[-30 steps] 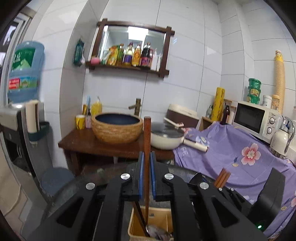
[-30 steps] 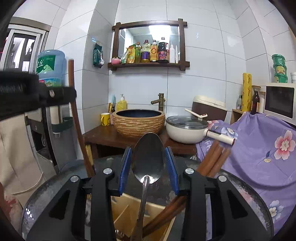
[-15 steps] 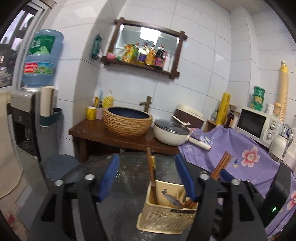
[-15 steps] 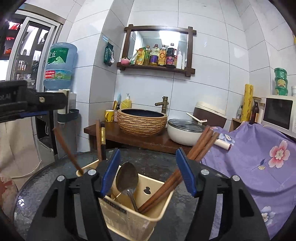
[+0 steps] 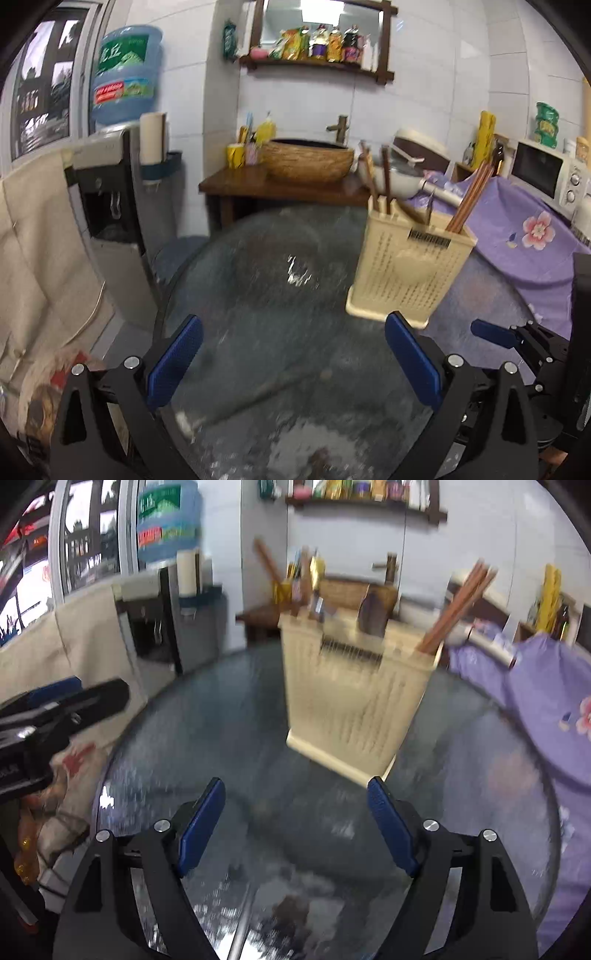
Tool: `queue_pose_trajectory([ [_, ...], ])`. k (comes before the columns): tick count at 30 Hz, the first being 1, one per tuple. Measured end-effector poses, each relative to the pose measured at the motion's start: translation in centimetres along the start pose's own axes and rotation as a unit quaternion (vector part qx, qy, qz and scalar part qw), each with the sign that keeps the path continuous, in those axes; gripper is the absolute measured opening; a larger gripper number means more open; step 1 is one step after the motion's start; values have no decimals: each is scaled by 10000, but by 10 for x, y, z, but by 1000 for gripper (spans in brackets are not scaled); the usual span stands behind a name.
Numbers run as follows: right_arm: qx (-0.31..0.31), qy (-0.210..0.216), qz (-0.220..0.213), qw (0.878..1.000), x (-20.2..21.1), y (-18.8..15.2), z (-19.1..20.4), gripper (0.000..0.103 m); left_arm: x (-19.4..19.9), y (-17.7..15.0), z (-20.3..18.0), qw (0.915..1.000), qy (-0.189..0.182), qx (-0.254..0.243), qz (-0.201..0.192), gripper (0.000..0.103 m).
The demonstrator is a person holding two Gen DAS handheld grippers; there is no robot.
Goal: Organize utensils
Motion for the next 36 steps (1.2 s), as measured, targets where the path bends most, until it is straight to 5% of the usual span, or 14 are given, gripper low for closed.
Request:
queue_pose_trajectory([
  [6,-318,87,1031,9941,-36,-45,-2,72,-3,-38,28,9986,242,284,386,97],
  [13,-342,-137,1408,9894,-59,-62,11,66,13,-44,26,9991,209,263,268,97],
  [17,-240,-317,1348,9901,-62,-63,18,63,11,-50,22,9990,136,279,331,97],
  [24,-280,-382,1322,9901,-66,-57,21,37,8,-57,24,9987,138,301,399,97],
  [36,-357,-11,1001,9943,-47,-37,11,36,12,-50,7,9995,39,129,287,97],
])
Point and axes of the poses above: each gripper's, at about its wrist camera, not at the fingertips, and x roughly against the way its jaws point, z to its left, y to its top, the point moved 7 cm from there along -x, roughly the way its jaws point, and after that the axes turned 8 degrees about -x, right-handed, at the moved point
